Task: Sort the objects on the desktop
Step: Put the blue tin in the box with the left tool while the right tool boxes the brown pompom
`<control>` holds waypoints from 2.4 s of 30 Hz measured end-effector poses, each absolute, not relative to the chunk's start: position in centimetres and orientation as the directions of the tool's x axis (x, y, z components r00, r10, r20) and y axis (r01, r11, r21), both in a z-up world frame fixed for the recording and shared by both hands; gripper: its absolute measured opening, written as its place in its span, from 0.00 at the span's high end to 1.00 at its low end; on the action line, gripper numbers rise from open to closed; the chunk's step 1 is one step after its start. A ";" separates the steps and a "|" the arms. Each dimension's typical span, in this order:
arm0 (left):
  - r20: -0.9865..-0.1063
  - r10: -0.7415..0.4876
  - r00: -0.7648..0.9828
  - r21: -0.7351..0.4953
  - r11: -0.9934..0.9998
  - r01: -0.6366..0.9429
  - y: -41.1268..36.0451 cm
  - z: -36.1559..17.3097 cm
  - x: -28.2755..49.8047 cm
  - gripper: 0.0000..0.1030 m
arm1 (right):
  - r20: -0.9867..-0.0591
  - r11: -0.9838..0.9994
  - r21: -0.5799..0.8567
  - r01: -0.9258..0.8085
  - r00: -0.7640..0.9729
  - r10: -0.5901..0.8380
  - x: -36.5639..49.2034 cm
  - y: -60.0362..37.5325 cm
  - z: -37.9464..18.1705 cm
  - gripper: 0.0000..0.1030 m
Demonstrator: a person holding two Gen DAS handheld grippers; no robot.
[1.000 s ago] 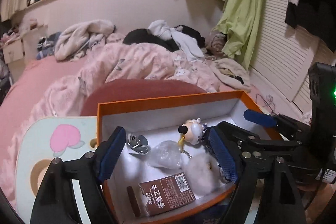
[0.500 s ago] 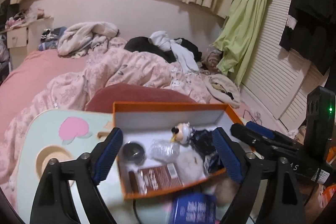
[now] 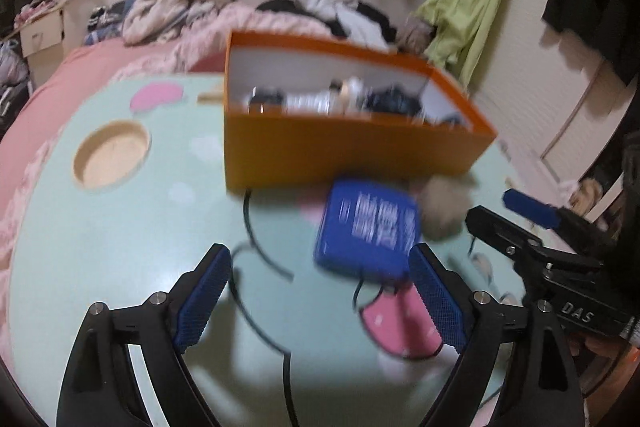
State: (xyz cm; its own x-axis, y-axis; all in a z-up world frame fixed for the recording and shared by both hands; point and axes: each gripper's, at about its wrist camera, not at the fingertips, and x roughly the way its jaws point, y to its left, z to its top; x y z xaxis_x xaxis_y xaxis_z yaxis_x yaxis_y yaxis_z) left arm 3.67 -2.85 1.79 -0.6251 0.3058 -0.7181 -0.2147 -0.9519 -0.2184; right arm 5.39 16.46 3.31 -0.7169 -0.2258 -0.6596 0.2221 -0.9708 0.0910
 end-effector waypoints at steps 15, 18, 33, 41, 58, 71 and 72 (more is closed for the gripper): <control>-0.750 0.118 -0.651 0.039 -0.974 -0.222 0.2 0.4 4.6 0.00 | -0.762 -0.991 0.015 0.130 -0.641 -0.096 4.7 17.4 -0.8 0.16; -0.750 0.118 -0.651 0.039 -0.974 -0.222 0.2 0.4 4.5 0.00 | -0.761 -0.991 0.014 0.131 -0.642 -0.095 4.9 17.4 -0.8 0.16; -0.750 0.119 -0.651 0.038 -0.974 -0.222 0.2 0.5 4.6 0.00 | -0.761 -0.991 0.014 0.130 -0.641 -0.095 4.9 17.3 -0.8 0.15; -0.750 0.120 -0.651 0.037 -0.974 -0.222 0.1 0.5 4.6 0.00 | -0.748 -0.989 0.056 0.136 -0.650 -0.132 5.2 17.4 -0.2 0.15; -0.750 0.130 -0.649 0.025 -0.974 -0.224 0.0 0.5 4.4 0.00 | -0.666 -0.942 0.253 0.220 -0.667 -0.335 3.2 17.1 1.6 0.60; -0.762 0.222 -0.608 -0.027 -0.950 -0.312 4.0 1.8 0.1 0.35 | -0.654 -0.982 0.104 0.156 -0.734 -0.185 4.0 17.9 3.1 0.60; -0.756 0.213 -0.619 -0.014 -0.950 -0.311 4.1 1.8 0.1 0.36 | -0.658 -0.984 0.094 0.151 -0.732 -0.175 4.0 18.1 2.8 0.60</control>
